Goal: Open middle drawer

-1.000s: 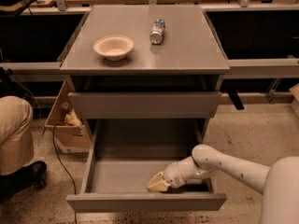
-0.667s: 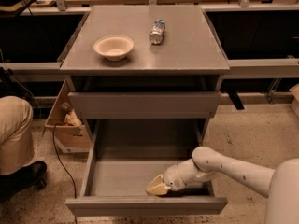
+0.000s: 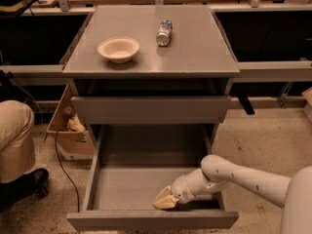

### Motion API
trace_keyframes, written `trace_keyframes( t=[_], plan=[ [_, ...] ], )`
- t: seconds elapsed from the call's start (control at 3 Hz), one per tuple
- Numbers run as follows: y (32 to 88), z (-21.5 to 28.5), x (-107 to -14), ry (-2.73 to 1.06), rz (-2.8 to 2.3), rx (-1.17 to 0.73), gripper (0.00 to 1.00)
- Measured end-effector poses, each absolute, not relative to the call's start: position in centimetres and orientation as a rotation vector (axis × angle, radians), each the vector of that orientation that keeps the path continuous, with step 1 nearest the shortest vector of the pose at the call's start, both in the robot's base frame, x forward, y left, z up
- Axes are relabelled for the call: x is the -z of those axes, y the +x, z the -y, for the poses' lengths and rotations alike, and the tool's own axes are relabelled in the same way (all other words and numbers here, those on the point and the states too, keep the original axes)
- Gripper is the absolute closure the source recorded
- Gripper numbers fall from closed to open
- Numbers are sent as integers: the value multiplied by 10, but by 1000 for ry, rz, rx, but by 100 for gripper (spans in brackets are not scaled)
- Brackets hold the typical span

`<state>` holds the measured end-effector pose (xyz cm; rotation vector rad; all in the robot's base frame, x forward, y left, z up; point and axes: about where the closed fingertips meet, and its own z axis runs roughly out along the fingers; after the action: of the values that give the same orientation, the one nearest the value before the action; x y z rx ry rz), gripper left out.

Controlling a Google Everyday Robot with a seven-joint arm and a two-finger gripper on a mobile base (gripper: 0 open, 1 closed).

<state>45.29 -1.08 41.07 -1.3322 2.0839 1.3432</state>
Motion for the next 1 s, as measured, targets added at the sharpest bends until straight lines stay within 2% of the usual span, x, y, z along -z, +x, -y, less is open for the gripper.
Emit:
trace_keyframes(
  t=[0.33, 1.0],
  plan=[
    [452, 12, -411, -1334, -2090, -1338, 100],
    [479, 50, -421, -1317, -2160, -1122, 100]
  ],
)
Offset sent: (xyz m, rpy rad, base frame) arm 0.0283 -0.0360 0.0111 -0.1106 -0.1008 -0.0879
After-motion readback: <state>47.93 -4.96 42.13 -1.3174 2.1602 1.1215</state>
